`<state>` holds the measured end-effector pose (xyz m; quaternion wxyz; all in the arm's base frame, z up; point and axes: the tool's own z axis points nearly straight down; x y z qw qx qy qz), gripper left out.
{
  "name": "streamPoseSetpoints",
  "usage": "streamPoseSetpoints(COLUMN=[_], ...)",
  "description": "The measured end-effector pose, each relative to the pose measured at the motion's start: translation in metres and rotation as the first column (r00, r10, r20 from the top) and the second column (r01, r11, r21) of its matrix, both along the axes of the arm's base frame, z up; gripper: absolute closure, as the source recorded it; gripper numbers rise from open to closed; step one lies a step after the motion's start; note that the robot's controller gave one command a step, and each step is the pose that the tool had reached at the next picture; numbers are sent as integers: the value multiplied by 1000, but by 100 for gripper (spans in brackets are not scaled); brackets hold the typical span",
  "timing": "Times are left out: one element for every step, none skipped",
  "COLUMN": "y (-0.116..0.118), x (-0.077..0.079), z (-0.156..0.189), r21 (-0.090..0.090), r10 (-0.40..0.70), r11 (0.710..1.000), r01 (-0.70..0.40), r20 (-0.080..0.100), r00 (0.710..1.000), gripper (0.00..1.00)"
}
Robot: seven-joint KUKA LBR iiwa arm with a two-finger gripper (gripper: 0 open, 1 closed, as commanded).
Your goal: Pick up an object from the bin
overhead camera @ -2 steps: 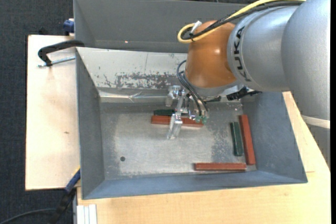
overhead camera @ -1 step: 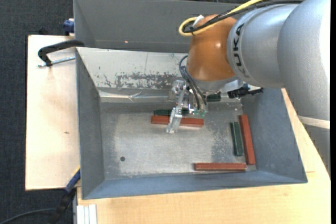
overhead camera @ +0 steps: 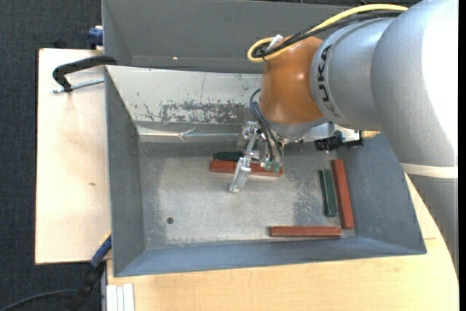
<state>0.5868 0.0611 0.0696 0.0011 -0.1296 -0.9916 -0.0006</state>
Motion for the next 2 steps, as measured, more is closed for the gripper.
streamPoseSetpoints(y=[1, 1], x=[1, 1], z=[1, 1], r21=[0, -1], r10=[2, 2], r11=[1000, 1000], r01=[-2, -2], r20=[3, 2], r00=[1000, 1000], gripper=[0, 100])
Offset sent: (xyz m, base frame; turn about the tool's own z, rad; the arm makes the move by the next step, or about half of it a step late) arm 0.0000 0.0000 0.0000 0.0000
